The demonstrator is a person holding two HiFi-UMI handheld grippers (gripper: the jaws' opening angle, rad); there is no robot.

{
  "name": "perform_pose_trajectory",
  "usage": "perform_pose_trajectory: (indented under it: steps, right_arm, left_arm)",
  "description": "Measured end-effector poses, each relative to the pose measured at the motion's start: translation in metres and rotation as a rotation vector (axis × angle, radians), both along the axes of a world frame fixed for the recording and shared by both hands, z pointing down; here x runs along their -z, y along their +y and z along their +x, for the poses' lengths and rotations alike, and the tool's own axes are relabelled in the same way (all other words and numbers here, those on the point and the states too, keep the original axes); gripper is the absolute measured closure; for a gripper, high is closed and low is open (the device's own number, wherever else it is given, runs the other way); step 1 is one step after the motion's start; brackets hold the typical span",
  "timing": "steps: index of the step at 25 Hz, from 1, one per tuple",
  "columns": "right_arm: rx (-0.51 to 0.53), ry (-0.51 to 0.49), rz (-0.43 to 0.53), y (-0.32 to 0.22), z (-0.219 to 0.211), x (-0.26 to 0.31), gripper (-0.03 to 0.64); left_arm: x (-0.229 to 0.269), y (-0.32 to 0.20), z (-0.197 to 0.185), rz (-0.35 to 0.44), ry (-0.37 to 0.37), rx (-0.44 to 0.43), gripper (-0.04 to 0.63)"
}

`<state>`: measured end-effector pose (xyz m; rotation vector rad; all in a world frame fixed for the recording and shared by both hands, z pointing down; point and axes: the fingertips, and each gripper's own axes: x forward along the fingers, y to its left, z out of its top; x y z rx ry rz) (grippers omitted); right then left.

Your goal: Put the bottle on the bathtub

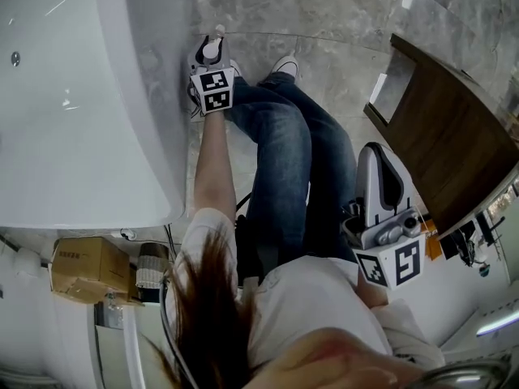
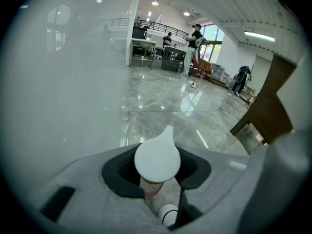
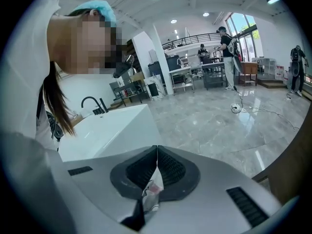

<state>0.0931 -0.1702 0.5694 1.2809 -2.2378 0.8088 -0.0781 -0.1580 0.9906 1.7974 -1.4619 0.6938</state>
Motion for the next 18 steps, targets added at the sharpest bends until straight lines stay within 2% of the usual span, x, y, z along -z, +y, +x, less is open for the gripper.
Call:
perform_pose_trajectory:
  steps: [6,13,18]
  right_arm:
    - [0.010,0.009,0.017,-0.008,0.009,-0.013,0.604]
    - [0.005,0.016,0.013,-0.006,0.021,-0.015,0.604]
    - [0.012,0.013,0.006,-0.003,0.020,-0.015,0.604]
  left_arm:
    - [-0.024,0.000,-0.002,-0.015,-0.026,0.008,0.451]
    - [-0.023,-0.006,0.000,0.010,-0.035,0.029,0.451]
    - [-0.029,0.005,0.002,-0.037,-0.049,0.038,0.453]
